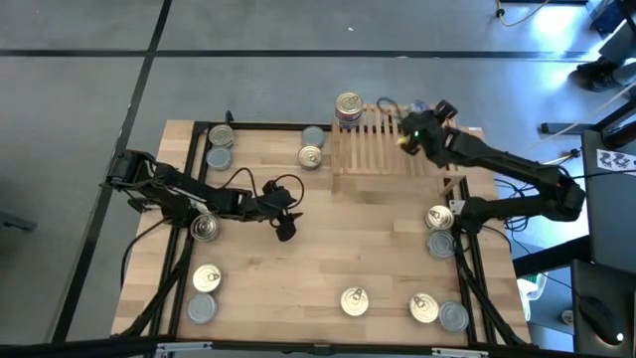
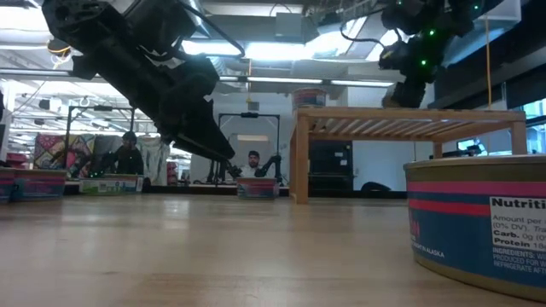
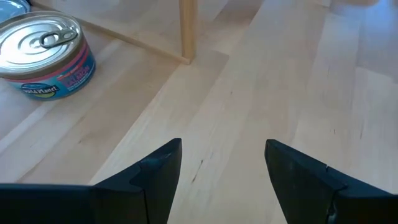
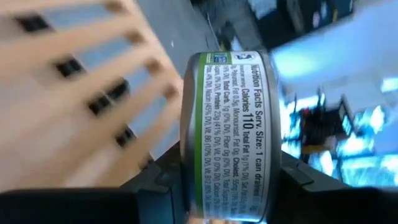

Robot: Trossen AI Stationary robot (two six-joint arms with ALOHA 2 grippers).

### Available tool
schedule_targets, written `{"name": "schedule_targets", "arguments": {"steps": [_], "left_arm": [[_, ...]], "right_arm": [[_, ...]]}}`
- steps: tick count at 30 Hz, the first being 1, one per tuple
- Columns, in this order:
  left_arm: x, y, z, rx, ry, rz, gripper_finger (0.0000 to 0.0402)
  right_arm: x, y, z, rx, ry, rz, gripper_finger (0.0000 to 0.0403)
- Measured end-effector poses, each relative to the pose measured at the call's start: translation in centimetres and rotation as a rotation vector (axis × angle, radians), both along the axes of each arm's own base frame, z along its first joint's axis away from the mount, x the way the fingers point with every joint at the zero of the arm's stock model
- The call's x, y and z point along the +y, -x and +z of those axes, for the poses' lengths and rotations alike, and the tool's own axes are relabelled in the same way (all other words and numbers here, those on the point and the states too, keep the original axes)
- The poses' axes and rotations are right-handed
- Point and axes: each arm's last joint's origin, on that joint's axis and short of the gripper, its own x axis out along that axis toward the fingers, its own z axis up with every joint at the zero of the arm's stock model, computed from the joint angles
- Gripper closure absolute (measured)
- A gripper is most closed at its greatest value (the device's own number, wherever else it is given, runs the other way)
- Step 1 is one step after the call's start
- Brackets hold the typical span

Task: Stack canned seafood by type on shelf
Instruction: Put the green tuna can on the shelf

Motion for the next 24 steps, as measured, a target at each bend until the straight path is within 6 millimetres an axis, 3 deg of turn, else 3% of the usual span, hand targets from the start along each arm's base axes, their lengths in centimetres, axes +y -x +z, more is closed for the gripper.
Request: {"name": "schedule_targets", "arguments": {"steps": [7, 15, 24], "left_arm": [[0.0, 0.0, 0.0, 0.006, -0.021, -0.003, 0.0173], [-0.1, 0.0, 0.0, 0.007, -0.026, -0.007, 0.0173], [-0.5, 0.0, 0.0, 0.008, -0.030, -0.025, 0.0173]], "right_arm": [[-1.9, 1.4, 2.1, -0.108, -0.129, -0.123, 0.0263], [-4.2, 2.5, 0.7, -0.020, -0.217, -0.289, 0.0263], [-4.7, 2.8, 0.1, 0.016, -0.252, -0.321, 0.0257]]}}
